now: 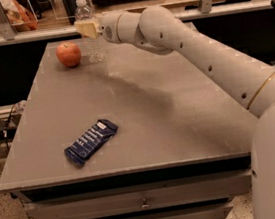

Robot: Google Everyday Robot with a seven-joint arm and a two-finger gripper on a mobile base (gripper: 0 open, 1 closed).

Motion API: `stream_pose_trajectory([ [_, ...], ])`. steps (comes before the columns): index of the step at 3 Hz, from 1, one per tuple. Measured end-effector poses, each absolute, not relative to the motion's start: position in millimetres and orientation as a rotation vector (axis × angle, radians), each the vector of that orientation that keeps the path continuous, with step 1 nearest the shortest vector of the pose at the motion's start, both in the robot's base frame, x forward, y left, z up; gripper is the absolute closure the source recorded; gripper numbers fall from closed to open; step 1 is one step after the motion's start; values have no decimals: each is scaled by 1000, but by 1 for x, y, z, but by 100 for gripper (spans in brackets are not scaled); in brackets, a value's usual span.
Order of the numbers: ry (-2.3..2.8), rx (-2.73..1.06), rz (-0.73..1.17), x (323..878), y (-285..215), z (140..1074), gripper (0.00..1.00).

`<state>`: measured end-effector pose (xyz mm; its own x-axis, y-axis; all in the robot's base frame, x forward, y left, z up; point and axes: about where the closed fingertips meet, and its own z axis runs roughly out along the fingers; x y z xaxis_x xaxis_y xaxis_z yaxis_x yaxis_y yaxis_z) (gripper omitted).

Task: Move water bottle near apple

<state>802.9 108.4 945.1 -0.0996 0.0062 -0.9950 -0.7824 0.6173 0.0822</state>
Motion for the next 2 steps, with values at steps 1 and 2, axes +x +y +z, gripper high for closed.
stream_pose_trajectory([
  [1, 1542, -691, 756, 804, 109, 943, 4],
  [2, 1543, -695, 758, 804, 109, 942, 0],
])
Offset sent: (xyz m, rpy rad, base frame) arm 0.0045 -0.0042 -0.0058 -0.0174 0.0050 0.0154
